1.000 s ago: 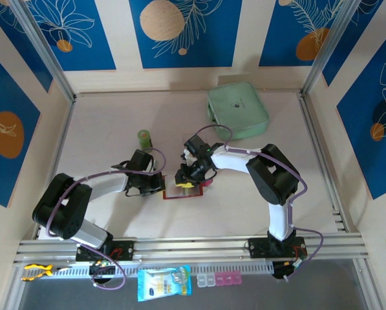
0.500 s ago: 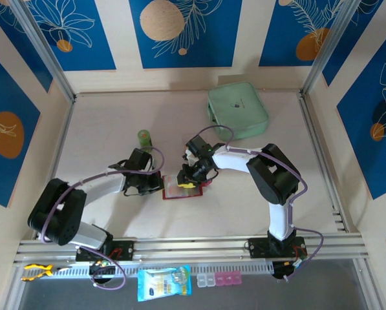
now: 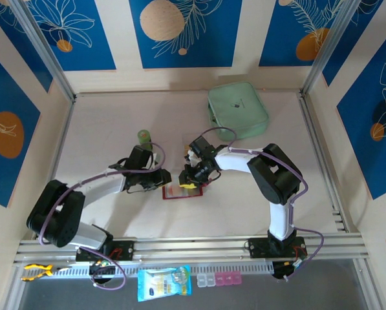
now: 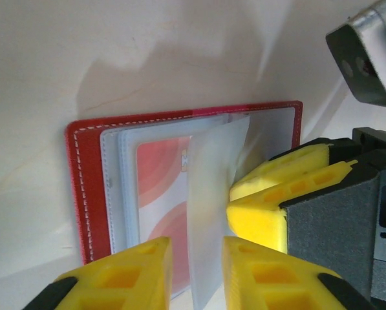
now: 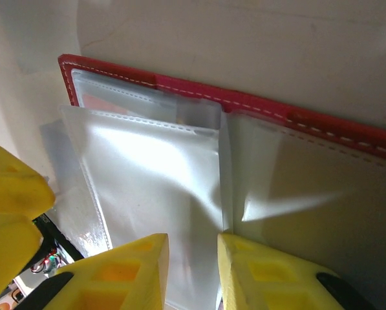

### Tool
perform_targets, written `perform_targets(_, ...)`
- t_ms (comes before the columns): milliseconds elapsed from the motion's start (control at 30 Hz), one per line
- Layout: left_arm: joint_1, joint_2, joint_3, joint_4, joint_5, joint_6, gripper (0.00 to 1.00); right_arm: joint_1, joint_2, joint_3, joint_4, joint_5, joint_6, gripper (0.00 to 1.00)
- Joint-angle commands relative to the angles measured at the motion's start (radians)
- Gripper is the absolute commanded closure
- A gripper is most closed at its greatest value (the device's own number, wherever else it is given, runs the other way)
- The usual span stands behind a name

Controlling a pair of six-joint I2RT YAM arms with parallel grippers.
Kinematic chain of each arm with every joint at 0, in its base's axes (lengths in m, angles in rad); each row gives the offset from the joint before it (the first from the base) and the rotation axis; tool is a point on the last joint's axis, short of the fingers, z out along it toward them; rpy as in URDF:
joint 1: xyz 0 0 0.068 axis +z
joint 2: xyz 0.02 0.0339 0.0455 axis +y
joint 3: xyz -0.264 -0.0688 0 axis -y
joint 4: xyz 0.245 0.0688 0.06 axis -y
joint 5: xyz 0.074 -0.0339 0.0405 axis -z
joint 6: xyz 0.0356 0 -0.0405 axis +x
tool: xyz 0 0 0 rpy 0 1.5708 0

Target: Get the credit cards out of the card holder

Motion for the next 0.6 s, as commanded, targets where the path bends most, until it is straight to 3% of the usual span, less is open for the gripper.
perform_targets(0, -0.015, 0.035, 0.011, 0.042, 0.035, -0.024, 0.72, -0.003, -0.014, -0.024, -0.016, -0.008, 0.012, 0.71)
perform_targets(567, -0.043, 0.073, 0.060, 0.076, 0.080, -0.063, 0.79, -0.008, -0.110, -0.028, -0.038, 0.022, 0.016, 0.71)
